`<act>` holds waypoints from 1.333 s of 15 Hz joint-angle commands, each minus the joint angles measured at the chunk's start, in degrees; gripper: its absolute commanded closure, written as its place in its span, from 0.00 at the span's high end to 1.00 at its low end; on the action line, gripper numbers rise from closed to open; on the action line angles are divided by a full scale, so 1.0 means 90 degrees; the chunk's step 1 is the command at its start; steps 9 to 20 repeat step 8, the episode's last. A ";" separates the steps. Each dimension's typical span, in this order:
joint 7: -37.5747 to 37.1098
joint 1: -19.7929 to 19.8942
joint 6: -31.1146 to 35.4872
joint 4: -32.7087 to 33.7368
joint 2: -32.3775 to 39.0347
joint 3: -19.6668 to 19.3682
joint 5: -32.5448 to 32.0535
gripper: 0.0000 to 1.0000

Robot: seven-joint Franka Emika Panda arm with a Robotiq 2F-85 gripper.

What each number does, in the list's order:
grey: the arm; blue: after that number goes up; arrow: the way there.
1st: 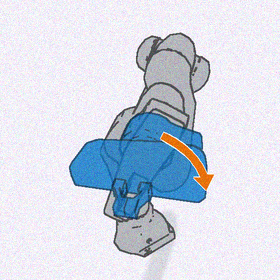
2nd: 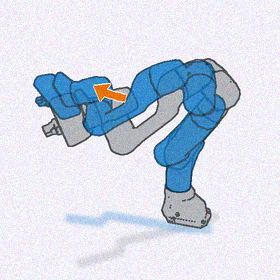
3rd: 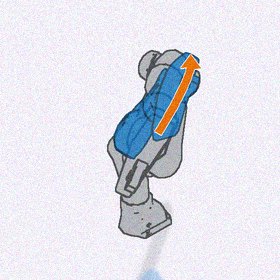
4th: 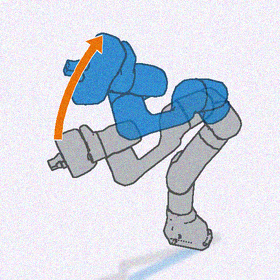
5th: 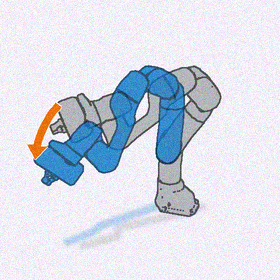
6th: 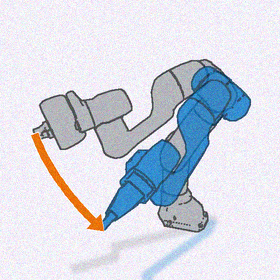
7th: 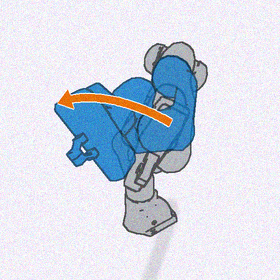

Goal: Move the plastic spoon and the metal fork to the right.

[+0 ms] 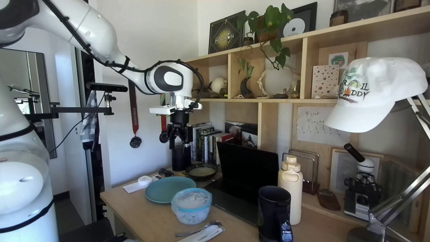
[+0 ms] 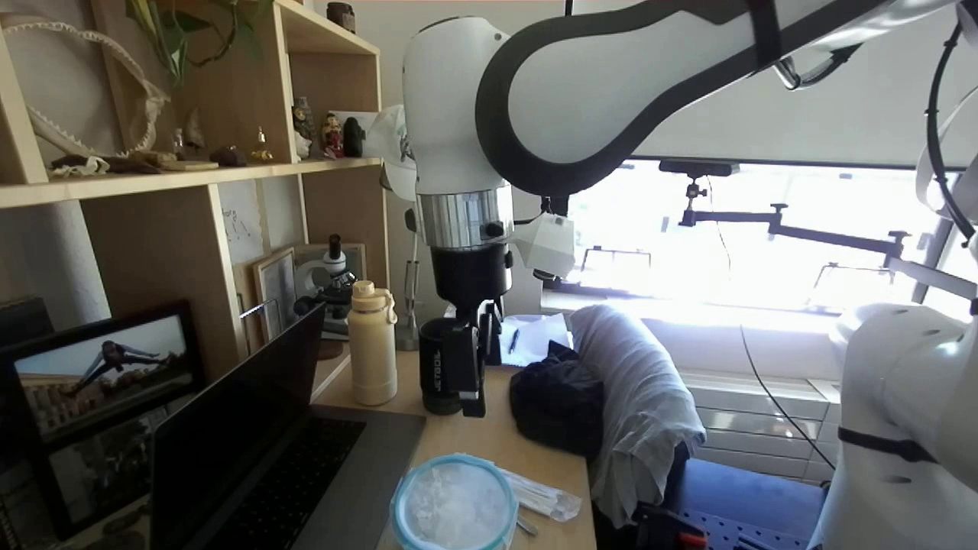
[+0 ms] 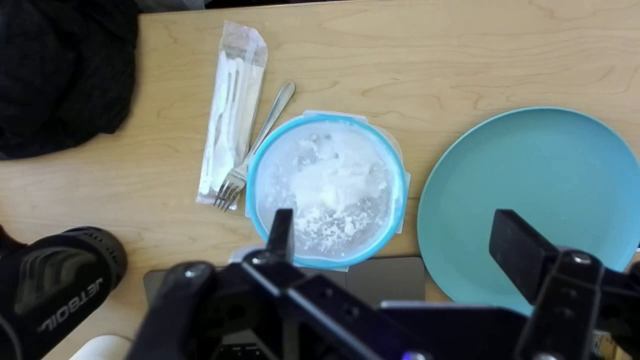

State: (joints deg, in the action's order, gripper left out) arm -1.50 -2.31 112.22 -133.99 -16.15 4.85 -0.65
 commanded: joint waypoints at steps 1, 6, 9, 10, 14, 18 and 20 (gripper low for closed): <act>-0.0418 -0.0103 -0.0455 0.0288 -0.0152 0.0179 -0.0267 1.00; -0.0503 -0.0197 -0.0354 0.0359 -0.0096 0.0235 -0.0273 1.00; -0.0526 -0.0214 -0.0374 0.0391 -0.0096 0.0268 -0.0278 1.00; -0.0526 -0.0214 -0.0374 0.0391 -0.0096 0.0268 -0.0278 1.00; -0.0526 -0.0214 -0.0374 0.0391 -0.0096 0.0268 -0.0278 1.00; -0.0526 -0.0214 -0.0374 0.0391 -0.0096 0.0268 -0.0278 1.00; -0.0526 -0.0214 -0.0374 0.0391 -0.0096 0.0268 -0.0278 1.00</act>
